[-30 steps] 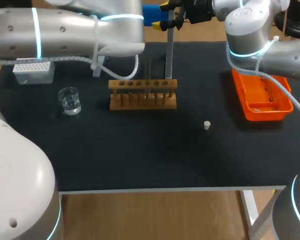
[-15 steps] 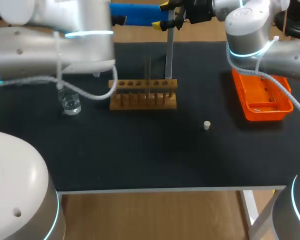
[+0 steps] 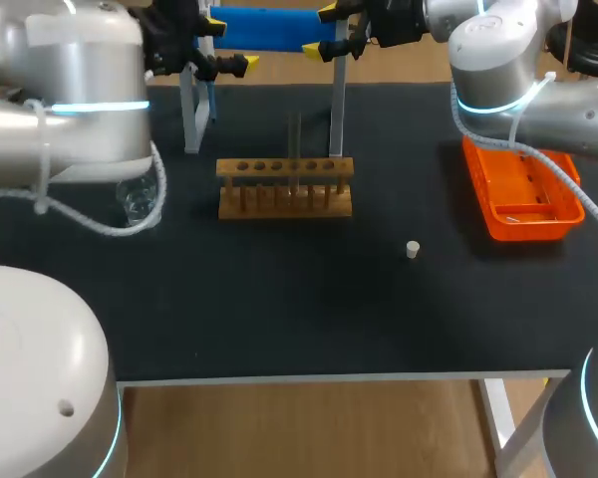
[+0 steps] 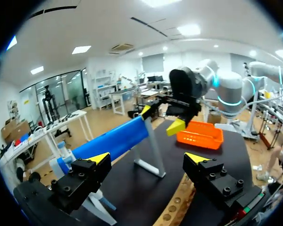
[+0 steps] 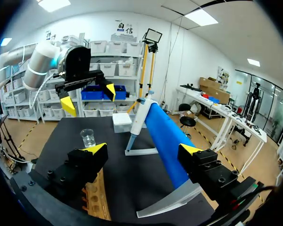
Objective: Invert the test tube, pick up the pipette, mount the tip to pipette, aspirate from beaker and dispense into the tube, eject the tip, return the pipette, and cap with the stopper.
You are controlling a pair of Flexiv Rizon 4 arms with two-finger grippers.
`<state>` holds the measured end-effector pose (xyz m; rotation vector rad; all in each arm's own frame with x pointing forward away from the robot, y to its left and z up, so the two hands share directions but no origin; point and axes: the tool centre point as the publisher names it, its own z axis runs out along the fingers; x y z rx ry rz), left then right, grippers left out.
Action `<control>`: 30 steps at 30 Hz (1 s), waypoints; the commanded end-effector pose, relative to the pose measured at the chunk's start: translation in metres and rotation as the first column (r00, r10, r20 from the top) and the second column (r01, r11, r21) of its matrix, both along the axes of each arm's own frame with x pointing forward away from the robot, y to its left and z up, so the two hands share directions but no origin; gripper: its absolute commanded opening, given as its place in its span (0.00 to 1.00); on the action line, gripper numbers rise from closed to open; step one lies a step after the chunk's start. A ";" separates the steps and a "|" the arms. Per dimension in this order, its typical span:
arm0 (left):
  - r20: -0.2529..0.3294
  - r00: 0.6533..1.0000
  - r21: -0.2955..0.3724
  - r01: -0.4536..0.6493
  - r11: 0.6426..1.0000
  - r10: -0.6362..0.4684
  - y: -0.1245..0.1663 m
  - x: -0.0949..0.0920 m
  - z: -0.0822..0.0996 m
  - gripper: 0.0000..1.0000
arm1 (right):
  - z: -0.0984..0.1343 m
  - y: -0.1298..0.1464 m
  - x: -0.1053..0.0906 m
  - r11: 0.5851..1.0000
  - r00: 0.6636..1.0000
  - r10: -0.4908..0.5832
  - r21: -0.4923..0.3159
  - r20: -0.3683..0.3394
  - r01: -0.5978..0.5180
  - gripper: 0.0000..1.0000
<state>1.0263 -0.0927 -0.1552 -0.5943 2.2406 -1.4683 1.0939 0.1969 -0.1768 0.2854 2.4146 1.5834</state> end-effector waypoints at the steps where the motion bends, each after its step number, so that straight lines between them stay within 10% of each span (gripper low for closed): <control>1: -0.029 0.992 -0.010 0.124 0.992 -0.124 -0.001 -0.004 -0.005 1.00 | 0.000 0.000 0.001 1.000 1.000 0.002 -0.002 -0.002 -0.002 1.00; 30: -0.090 0.952 0.011 0.295 0.956 -0.292 -0.037 -0.028 -0.058 1.00 | 0.000 0.000 0.001 1.000 1.000 0.002 -0.002 -0.002 -0.002 1.00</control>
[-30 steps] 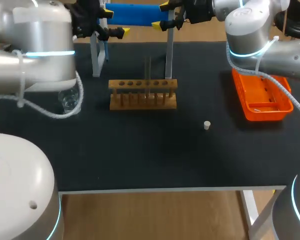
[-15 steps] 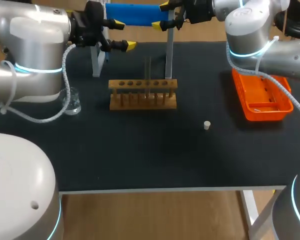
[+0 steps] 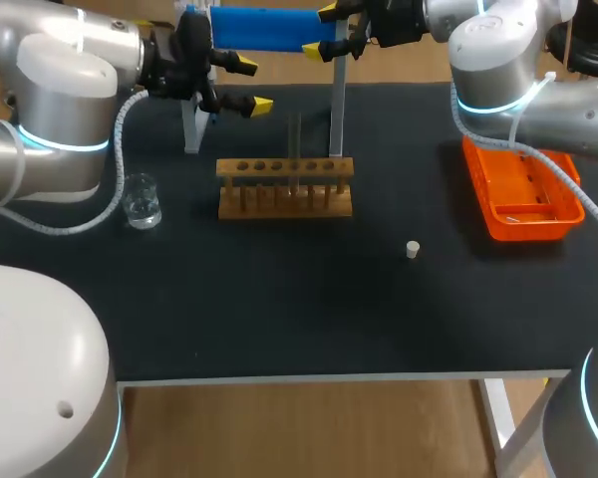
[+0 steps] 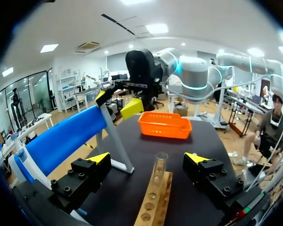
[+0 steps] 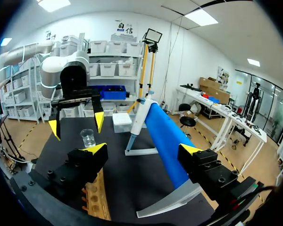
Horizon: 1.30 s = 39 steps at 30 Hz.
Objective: Invert the test tube, pick up the pipette, mount the tip to pipette, aspirate from beaker and dispense into the tube, eject the tip, return the pipette, and cap with the stopper.
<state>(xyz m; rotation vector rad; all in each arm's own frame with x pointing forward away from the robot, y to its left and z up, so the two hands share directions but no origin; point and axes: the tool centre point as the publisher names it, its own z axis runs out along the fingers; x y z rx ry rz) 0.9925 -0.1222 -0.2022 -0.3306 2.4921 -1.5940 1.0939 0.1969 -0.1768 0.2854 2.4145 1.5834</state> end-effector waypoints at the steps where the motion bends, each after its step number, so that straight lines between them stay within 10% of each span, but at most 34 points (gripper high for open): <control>1: 0.000 1.000 0.015 -0.007 1.000 0.007 -0.008 0.008 -0.014 1.00 | 0.000 0.000 0.001 1.000 1.000 0.002 -0.002 -0.002 -0.002 1.00; 39: -0.035 0.992 0.068 0.126 0.990 -0.124 -0.060 -0.009 -0.064 1.00 | 0.000 0.000 0.001 1.000 1.000 0.002 -0.002 -0.002 -0.002 1.00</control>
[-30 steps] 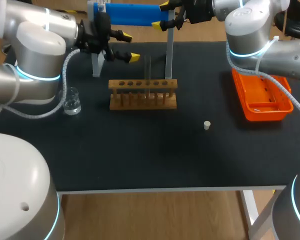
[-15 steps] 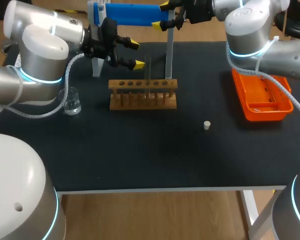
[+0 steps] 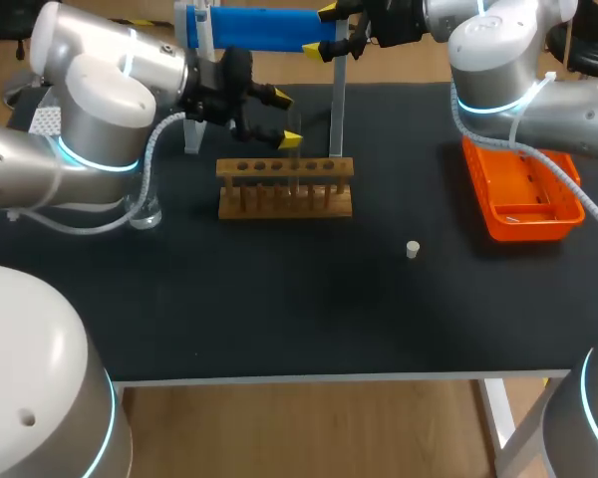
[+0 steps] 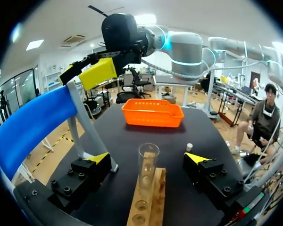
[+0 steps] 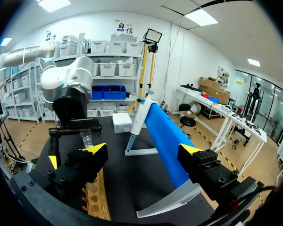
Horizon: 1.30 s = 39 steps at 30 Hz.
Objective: Invert the test tube, pick up the pipette, mount the tip to pipette, aspirate from beaker and dispense into the tube, eject the tip, return the pipette, and cap with the stopper.
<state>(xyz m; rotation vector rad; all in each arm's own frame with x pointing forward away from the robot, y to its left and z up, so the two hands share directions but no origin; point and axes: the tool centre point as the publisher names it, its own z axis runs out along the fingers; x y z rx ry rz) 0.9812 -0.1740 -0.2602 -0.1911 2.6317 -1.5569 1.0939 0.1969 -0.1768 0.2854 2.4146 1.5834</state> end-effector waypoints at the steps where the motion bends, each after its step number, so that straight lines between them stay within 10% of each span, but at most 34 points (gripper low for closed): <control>1: 0.000 1.000 0.003 -0.002 1.000 0.002 -0.009 0.002 -0.006 1.00 | 0.000 0.000 0.001 1.000 1.000 0.002 -0.002 -0.002 -0.002 1.00; 39: -0.008 1.000 0.044 0.006 0.999 -0.006 -0.023 0.003 -0.028 1.00 | 0.000 0.000 0.001 1.000 1.000 0.002 -0.002 -0.002 -0.002 1.00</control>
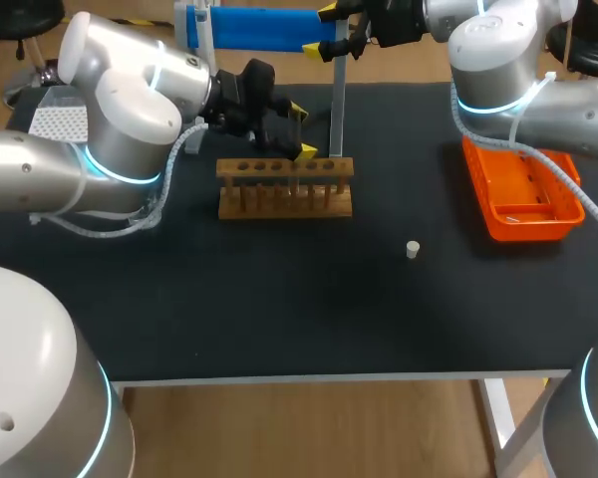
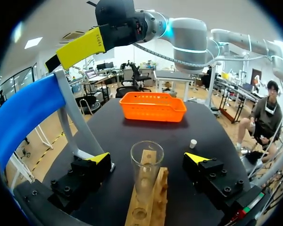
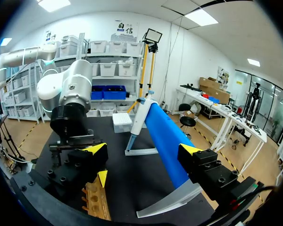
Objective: Invert the test tube, pick up the pipette, mount the tip to pipette, aspirate from beaker and dispense into the tube, eject the tip, return the pipette, and cap with the stopper.
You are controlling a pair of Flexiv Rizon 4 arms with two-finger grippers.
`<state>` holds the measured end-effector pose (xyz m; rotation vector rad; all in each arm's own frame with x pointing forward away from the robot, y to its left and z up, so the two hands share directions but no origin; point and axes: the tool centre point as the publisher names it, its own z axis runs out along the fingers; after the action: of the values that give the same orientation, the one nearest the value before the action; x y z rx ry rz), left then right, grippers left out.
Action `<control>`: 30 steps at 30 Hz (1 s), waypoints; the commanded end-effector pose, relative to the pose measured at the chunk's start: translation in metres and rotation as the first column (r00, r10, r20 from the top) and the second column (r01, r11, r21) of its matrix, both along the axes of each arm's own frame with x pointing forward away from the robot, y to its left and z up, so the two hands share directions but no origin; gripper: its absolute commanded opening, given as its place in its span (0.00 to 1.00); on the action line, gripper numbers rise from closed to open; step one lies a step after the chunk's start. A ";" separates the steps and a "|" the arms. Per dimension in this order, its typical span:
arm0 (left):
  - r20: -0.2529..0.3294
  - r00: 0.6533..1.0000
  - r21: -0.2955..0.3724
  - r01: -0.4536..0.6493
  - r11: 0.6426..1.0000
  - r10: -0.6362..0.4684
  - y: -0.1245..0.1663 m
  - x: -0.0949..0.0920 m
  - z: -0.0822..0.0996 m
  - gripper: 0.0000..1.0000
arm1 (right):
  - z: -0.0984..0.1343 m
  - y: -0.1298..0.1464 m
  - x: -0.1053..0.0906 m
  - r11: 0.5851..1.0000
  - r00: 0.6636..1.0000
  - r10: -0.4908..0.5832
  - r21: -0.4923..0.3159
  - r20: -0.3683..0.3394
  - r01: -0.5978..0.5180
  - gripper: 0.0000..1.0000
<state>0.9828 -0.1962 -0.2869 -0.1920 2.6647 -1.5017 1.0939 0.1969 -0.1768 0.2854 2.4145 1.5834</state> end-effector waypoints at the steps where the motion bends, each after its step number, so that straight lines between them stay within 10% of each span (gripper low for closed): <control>1: -0.004 1.000 0.002 0.007 1.000 -0.007 -0.001 0.002 -0.002 1.00 | 0.000 0.000 0.001 1.000 1.000 0.002 -0.002 -0.002 -0.002 1.00; 30: -0.013 1.000 -0.011 0.025 1.000 -0.025 0.007 0.004 -0.018 1.00 | 0.000 0.000 0.001 1.000 1.000 0.002 -0.002 -0.002 -0.002 1.00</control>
<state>0.9868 -0.1895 -0.3043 -0.1731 2.6786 -1.5270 1.0939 0.1969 -0.1768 0.2854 2.4145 1.5834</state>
